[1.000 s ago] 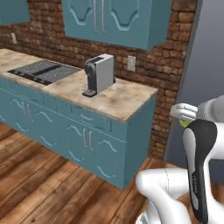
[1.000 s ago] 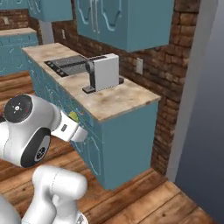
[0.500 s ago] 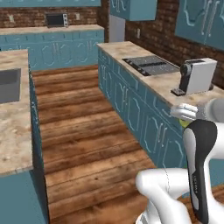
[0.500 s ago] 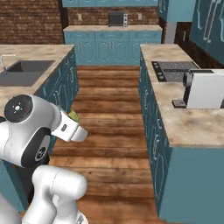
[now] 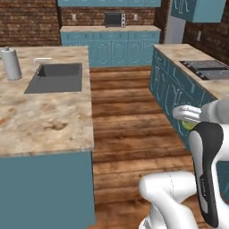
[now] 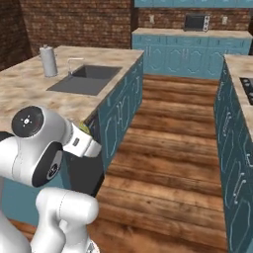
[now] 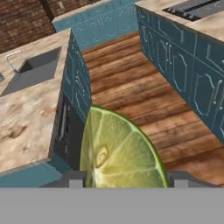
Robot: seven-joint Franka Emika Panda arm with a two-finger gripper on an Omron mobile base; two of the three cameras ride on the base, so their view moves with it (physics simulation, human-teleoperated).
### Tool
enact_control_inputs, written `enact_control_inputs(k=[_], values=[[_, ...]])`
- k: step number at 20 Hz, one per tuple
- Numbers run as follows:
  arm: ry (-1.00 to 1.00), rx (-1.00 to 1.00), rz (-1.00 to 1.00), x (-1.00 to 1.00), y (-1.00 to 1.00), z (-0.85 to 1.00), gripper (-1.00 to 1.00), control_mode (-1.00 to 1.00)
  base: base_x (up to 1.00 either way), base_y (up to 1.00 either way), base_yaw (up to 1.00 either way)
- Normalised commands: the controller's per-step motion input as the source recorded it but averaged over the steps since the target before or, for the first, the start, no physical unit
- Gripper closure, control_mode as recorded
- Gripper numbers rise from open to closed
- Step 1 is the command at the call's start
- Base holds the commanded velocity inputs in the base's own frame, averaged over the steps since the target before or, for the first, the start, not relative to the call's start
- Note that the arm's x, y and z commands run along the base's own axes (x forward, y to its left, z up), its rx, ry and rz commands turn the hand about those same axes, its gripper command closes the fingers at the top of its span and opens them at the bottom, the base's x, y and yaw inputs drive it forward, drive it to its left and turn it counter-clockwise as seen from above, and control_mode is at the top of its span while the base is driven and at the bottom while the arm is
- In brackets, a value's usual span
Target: Take the lemon wedge from the fridge and place it on the plate with fish on the dining counter.
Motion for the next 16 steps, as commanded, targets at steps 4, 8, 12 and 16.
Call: enact_control_inputs(k=[4,8,12,16], values=[[0.0,0.0,0.0,0.0,0.0,0.0,1.0,1.0,0.0,1.0,0.0],[0.0,0.0,0.0,0.0,0.0,0.0,1.0,1.0,-0.26,1.0,0.0],[0.0,0.0,0.0,0.0,0.0,0.0,1.0,1.0,-0.75,1.0,0.0],[0.0,0.0,0.0,0.0,0.0,0.0,1.0,1.0,-0.39,1.0,0.0]])
